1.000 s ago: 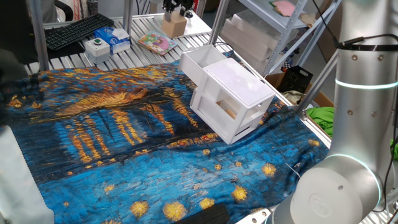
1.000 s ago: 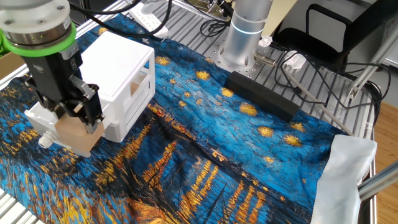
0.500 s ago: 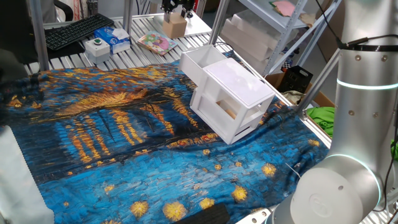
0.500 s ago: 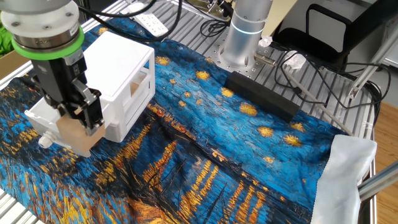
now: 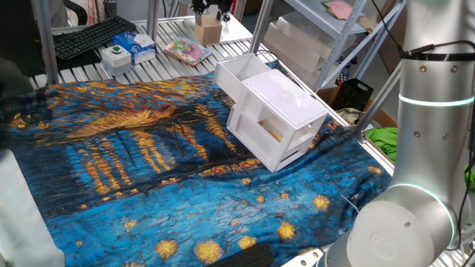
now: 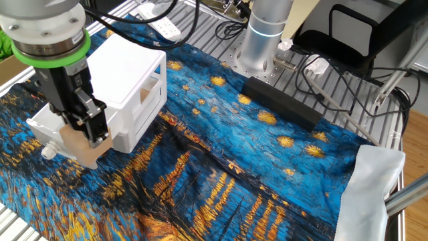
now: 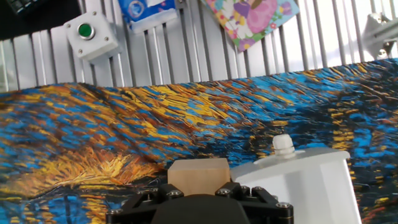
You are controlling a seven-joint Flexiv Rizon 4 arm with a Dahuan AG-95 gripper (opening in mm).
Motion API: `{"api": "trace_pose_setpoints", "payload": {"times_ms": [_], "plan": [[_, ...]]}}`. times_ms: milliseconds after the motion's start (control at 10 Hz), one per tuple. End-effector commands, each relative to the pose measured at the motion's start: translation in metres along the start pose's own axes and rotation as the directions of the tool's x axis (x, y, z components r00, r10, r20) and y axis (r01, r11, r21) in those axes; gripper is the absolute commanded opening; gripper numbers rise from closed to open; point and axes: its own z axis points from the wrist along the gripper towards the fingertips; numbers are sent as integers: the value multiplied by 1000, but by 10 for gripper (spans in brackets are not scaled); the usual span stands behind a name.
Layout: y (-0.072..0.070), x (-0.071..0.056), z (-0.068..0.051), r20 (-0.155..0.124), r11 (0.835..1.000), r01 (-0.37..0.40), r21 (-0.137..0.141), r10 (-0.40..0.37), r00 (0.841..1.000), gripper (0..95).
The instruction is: Put things in the drawer
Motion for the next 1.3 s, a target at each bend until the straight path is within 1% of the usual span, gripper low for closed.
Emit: {"api": "trace_pose_setpoints", "payload": {"times_ms": [100, 200, 300, 400, 600, 700, 900, 1000, 1100, 1300], "plan": [[-1, 4, 1, 17, 1000, -4, -4, 4, 1000, 0], [-1, 4, 1, 1, 1000, 2, -2, -2, 1000, 0], [-1, 4, 1, -29, 1000, 15, 2, -15, 999, 0], [-1, 4, 1, -42, 1000, 29, -2, -29, 999, 0], [-1, 4, 1, -40, 999, 39, -1, -39, 998, 0], [-10, 7, -2, -41, 997, 73, -5, -74, 996, 0], [-31, 14, -3, -27, 993, 118, -22, -118, 993, 0], [-38, 17, -3, -21, 991, 131, -29, -131, 991, 0], [-47, 22, -2, -3, 988, 149, -29, -149, 989, 0], [-61, 26, -5, 4, 984, 179, -26, -178, 984, 0]]}}
